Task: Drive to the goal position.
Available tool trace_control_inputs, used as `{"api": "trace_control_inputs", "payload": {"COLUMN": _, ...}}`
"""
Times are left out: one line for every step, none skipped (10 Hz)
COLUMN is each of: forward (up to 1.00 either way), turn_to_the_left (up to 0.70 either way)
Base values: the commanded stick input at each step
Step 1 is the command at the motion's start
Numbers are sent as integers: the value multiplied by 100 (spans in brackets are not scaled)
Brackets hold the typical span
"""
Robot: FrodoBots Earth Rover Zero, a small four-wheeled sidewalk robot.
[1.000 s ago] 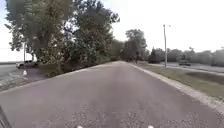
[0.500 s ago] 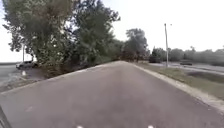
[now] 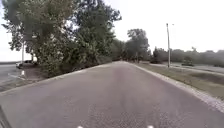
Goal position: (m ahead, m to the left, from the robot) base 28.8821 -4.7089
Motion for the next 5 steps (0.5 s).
{"api": "trace_control_inputs", "payload": {"forward": 70, "turn_to_the_left": 0}}
{"api": "trace_control_inputs", "payload": {"forward": 70, "turn_to_the_left": -3}}
{"api": "trace_control_inputs", "payload": {"forward": 70, "turn_to_the_left": -26}}
{"api": "trace_control_inputs", "payload": {"forward": 70, "turn_to_the_left": -35}}
{"api": "trace_control_inputs", "payload": {"forward": 70, "turn_to_the_left": -4}}
